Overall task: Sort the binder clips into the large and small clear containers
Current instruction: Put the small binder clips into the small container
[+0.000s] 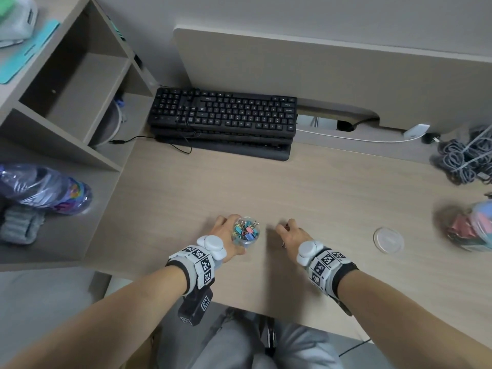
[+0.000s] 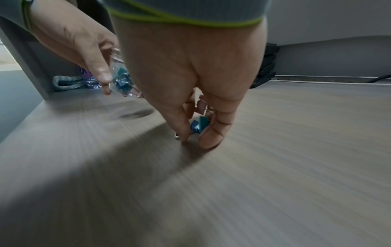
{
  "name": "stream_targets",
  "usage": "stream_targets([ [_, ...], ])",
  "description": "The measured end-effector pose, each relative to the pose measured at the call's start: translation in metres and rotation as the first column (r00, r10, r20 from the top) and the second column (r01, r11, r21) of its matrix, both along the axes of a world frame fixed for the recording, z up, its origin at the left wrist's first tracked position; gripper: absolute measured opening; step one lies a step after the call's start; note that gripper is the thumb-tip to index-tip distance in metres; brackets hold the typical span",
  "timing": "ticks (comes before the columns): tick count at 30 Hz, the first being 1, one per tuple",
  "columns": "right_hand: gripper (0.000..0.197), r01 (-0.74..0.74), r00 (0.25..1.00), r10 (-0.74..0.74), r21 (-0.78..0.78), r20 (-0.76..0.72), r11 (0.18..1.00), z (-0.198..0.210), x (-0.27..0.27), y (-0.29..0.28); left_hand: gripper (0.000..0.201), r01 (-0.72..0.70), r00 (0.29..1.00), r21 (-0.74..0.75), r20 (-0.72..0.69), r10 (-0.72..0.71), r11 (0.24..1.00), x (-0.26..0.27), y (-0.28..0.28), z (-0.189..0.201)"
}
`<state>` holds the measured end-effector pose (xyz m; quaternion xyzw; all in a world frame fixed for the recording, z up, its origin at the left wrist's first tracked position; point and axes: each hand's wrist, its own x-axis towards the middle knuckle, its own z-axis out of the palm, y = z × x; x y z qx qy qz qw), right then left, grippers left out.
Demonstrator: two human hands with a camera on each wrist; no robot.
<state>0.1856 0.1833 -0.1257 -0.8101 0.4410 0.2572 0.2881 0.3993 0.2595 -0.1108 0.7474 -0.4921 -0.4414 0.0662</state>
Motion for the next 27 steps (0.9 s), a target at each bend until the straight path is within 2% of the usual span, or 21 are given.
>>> stream_targets([
  [7, 0.056, -0.066, 0.998, 0.066, 0.002, -0.016, 0.998, -0.005, -0.003, -0.004, 0.083, 0.012, 1.0, 0.008, -0.004, -0.012, 1.0, -0.002, 0.002, -0.001],
  [9, 0.057, -0.024, 1.0, 0.024, 0.033, 0.009, 0.999, -0.005, -0.007, -0.008, 0.083, 0.009, 1.0, 0.011, -0.003, -0.009, 1.0, -0.004, 0.003, -0.001],
  [12, 0.045, 0.044, 0.999, -0.044, 0.037, 0.008, 0.998, 0.0, -0.013, -0.013, 0.084, 0.009, 1.0, 0.014, -0.003, -0.009, 1.0, -0.006, 0.003, -0.001],
  [16, 0.035, 0.065, 0.998, -0.066, 0.045, 0.023, 0.997, 0.005, -0.02, -0.015, 0.084, 0.009, 1.0, 0.017, -0.011, -0.009, 1.0, -0.01, 0.001, -0.001],
  [20, 0.025, 0.19, 0.98, -0.191, 0.033, 0.06, 0.981, 0.001, -0.026, -0.018, 0.083, 0.018, 1.0, 0.031, -0.011, -0.017, 0.999, -0.013, -0.002, 0.001],
  [23, 0.022, 0.232, 0.966, -0.233, 0.02, 0.116, 0.972, 0.014, -0.026, -0.022, 0.081, 0.018, 1.0, 0.033, -0.008, -0.018, 0.999, -0.013, -0.005, 0.003],
  [27, 0.015, 0.238, 0.926, -0.235, 0.024, 0.294, 0.971, 0.046, -0.016, -0.033, 0.08, 0.029, 1.0, 0.02, -0.005, -0.029, 0.999, -0.017, -0.017, 0.007],
])
